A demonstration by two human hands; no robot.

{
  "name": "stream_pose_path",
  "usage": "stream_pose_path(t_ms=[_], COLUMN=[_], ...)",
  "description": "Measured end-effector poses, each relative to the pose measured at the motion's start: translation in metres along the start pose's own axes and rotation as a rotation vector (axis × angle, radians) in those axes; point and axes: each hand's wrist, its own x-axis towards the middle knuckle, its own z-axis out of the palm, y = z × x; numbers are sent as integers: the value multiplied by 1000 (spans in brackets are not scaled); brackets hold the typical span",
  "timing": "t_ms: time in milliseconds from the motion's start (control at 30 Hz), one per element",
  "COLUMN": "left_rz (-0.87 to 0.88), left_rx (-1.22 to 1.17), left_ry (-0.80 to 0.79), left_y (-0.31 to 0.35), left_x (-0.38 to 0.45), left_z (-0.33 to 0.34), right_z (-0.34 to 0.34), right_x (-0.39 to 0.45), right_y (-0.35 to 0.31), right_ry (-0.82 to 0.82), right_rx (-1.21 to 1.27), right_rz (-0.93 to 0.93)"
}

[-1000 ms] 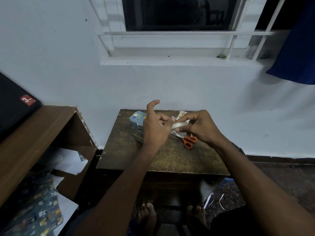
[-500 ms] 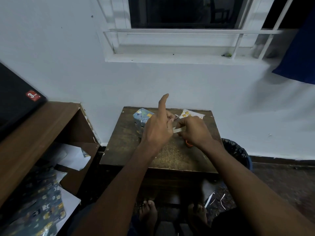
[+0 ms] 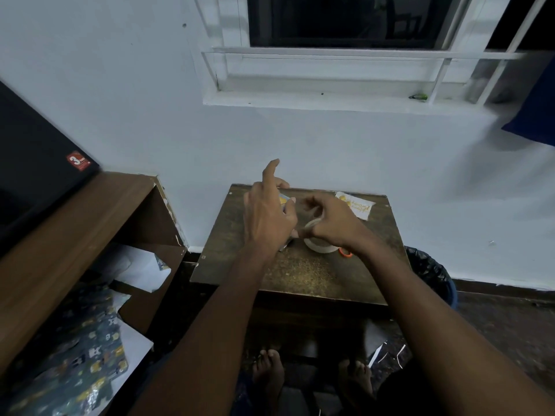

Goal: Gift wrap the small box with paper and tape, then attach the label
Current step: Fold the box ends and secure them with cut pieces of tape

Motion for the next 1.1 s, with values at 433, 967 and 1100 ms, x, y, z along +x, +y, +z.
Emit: stream_pose_path(t_ms=[433, 967, 1100], left_rz=[-380, -271, -228], left_rx=[-215, -380, -379], left_ry=[157, -56, -63], left_y=[-19, -26, -25], left_x=[10, 5, 3], left_z=[-12, -40, -40], right_z=[42, 26, 31], right_x=[10, 14, 13], right_y=[-21, -9, -4], right_ry=[125, 170, 154], right_rx=[72, -101, -258], right_rz=[-173, -363, -412])
